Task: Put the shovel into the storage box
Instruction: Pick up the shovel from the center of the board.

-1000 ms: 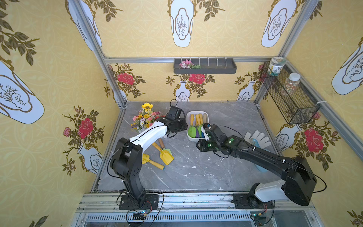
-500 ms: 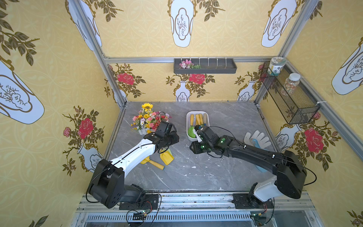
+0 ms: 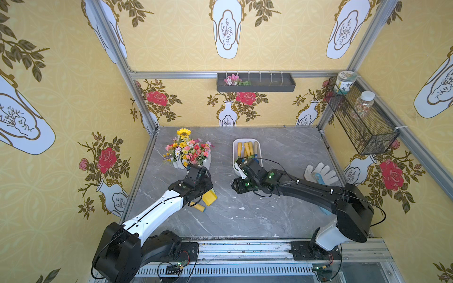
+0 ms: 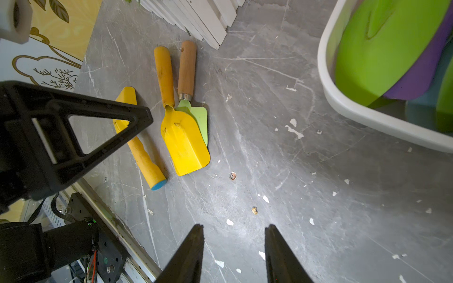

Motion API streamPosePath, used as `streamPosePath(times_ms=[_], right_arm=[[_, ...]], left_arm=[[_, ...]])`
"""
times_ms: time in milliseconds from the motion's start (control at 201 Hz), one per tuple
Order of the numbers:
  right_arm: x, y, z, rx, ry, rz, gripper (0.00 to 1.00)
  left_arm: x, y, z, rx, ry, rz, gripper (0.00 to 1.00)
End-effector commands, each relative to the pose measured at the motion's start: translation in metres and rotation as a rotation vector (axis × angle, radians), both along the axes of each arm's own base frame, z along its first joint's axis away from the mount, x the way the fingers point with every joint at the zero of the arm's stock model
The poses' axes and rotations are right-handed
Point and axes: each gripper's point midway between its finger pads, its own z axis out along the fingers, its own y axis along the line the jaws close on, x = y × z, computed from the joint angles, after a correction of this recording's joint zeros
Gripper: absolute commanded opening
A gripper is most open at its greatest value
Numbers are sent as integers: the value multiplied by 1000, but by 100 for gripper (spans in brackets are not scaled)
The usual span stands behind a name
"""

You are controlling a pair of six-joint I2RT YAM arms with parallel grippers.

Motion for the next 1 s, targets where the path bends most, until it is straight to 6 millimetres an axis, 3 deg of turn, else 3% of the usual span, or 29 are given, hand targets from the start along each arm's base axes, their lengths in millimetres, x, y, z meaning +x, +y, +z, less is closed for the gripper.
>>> streamPosePath(times_ms=[0, 204, 991], right_arm=[[3, 7, 5, 27, -18, 7, 45], [3, 7, 3, 26, -18, 8, 45], [2, -8, -7, -4, -14, -26, 45]], left_arm=[[-4, 20, -10, 26, 23, 97, 34], [0, 43, -24, 8, 46, 175, 34], [33, 51, -58, 35, 95, 193, 34]])
